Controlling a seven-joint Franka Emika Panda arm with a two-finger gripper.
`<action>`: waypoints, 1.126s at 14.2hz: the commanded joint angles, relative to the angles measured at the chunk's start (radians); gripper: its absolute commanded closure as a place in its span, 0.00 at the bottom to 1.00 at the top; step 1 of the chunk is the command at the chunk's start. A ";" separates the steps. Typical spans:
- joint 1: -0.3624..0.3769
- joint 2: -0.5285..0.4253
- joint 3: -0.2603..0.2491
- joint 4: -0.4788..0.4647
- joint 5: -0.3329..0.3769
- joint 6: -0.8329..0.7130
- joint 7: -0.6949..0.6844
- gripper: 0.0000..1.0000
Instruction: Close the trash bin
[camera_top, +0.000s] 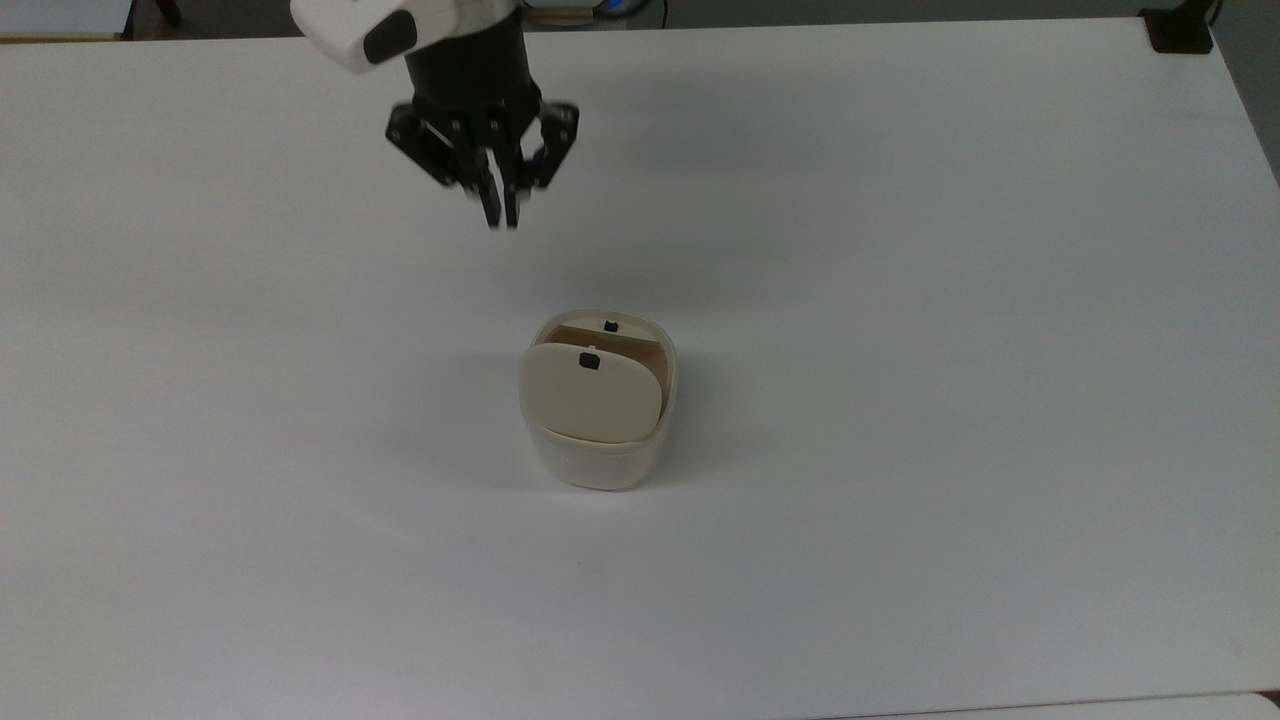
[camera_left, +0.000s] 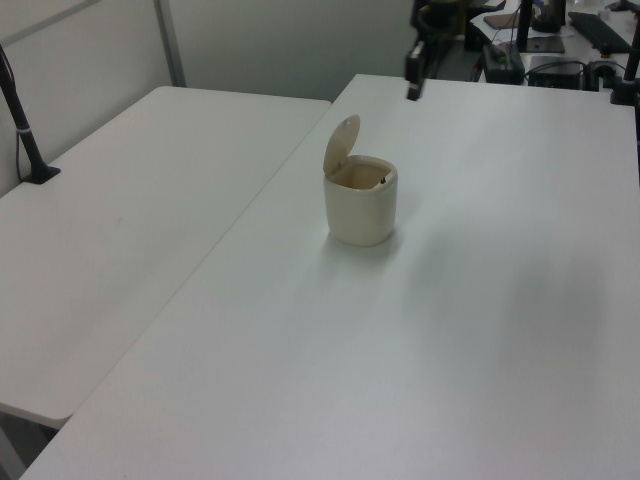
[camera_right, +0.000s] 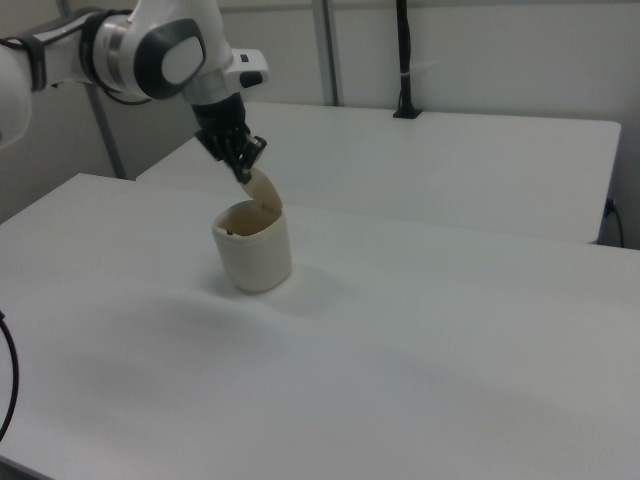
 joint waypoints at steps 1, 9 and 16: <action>0.027 0.076 0.007 0.032 0.032 0.247 0.100 1.00; 0.061 0.189 0.007 0.101 0.024 0.418 0.210 1.00; 0.074 0.194 0.007 0.096 0.001 0.347 0.183 1.00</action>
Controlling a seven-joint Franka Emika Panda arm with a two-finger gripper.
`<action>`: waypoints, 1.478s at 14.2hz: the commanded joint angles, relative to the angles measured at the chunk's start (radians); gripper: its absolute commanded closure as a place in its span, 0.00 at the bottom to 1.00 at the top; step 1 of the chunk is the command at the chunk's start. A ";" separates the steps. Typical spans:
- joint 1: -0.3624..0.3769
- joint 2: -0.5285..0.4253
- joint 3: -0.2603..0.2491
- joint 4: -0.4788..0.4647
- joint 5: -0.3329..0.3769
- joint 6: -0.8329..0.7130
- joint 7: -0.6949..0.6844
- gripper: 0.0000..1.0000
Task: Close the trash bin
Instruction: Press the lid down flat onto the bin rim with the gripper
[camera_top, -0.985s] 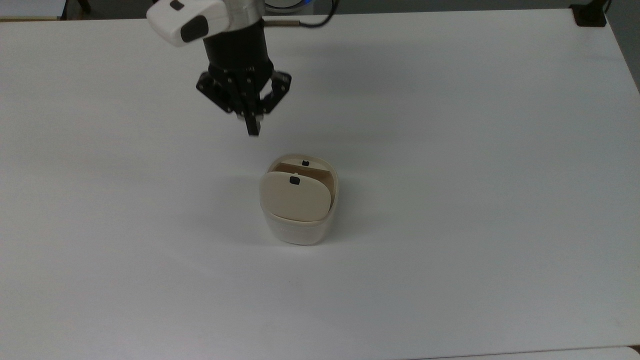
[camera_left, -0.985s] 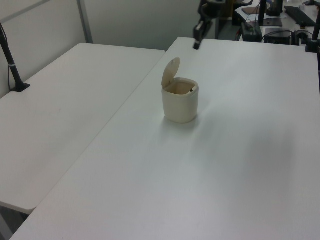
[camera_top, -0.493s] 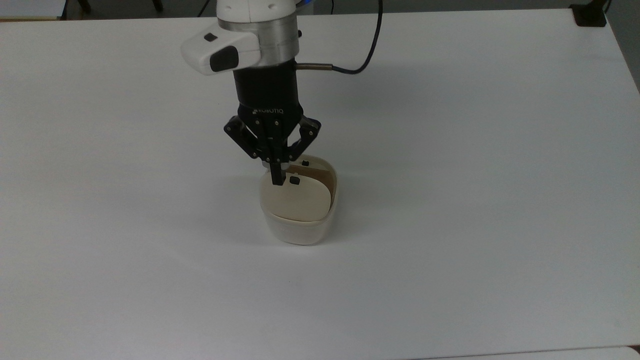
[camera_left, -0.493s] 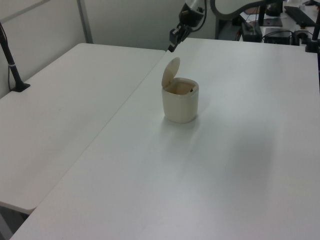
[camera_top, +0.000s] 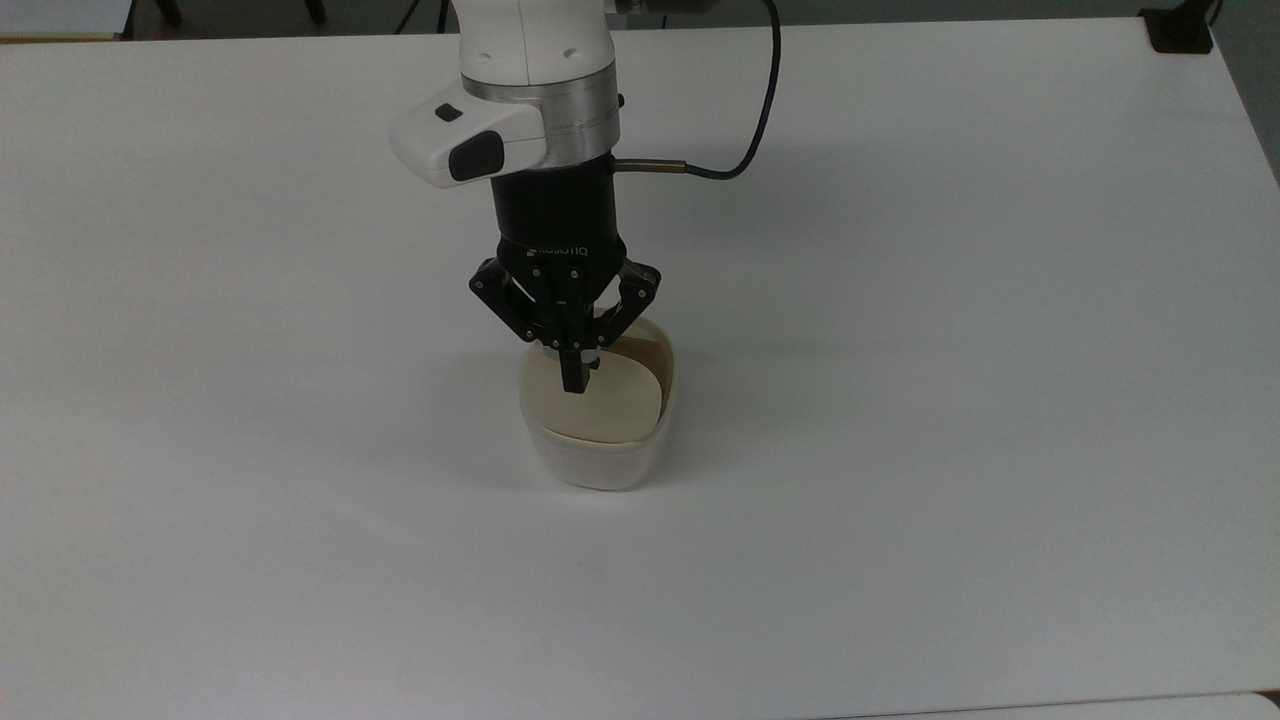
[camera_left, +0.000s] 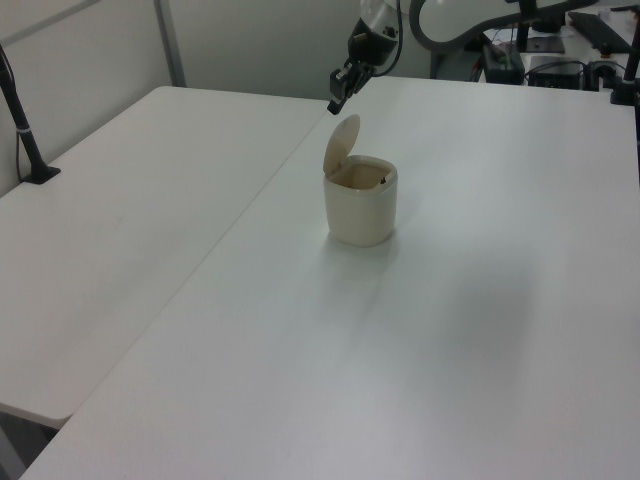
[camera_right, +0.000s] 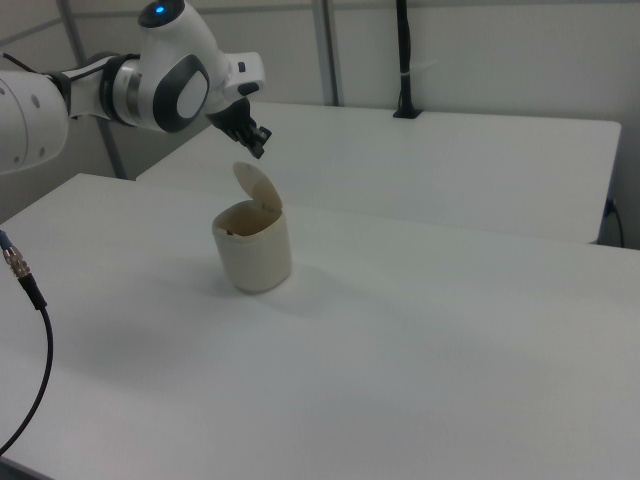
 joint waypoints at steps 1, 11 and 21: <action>0.009 0.007 -0.005 0.013 -0.012 -0.109 -0.030 1.00; 0.010 0.007 0.019 -0.066 -0.019 -0.293 -0.118 1.00; 0.010 0.037 0.034 -0.088 -0.041 -0.287 -0.123 1.00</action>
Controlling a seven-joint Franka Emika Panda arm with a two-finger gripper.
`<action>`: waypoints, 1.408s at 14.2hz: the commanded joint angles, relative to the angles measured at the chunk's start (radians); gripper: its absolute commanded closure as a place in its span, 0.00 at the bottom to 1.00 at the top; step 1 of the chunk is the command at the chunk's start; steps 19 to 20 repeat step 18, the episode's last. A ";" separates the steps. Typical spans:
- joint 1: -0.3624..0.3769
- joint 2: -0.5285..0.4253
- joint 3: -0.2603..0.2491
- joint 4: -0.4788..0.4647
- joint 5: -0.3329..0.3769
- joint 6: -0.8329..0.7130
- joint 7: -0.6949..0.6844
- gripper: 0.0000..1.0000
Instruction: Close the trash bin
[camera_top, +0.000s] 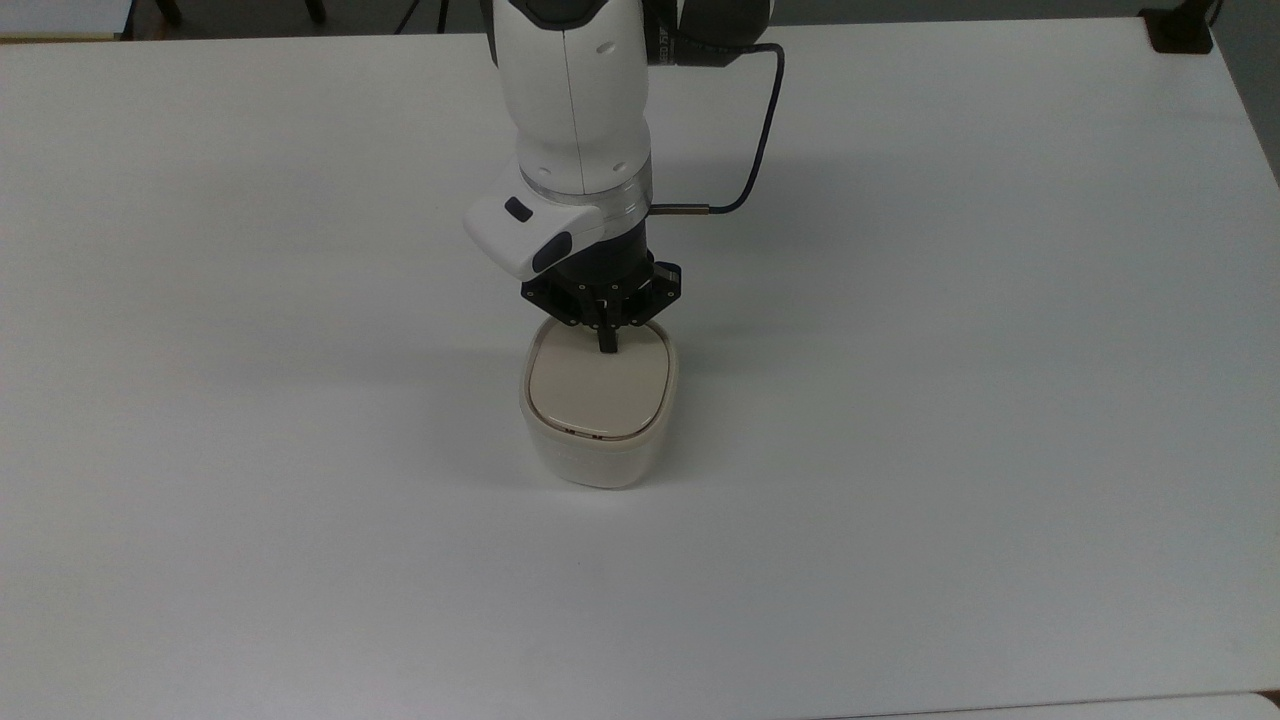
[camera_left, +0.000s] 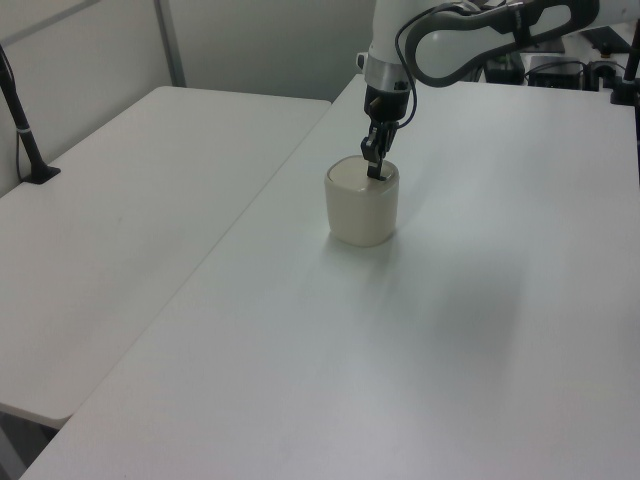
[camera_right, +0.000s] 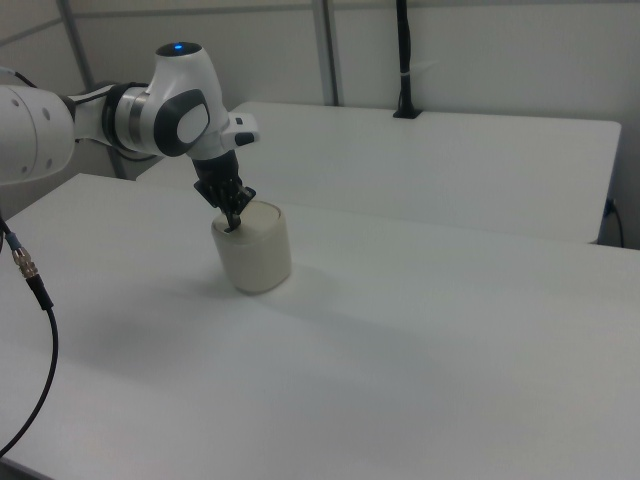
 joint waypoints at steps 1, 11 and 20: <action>0.006 -0.001 0.001 -0.017 -0.013 -0.016 -0.012 1.00; -0.058 -0.335 -0.005 -0.112 -0.133 -0.436 -0.009 0.00; -0.075 -0.380 -0.014 -0.125 -0.147 -0.456 -0.012 0.00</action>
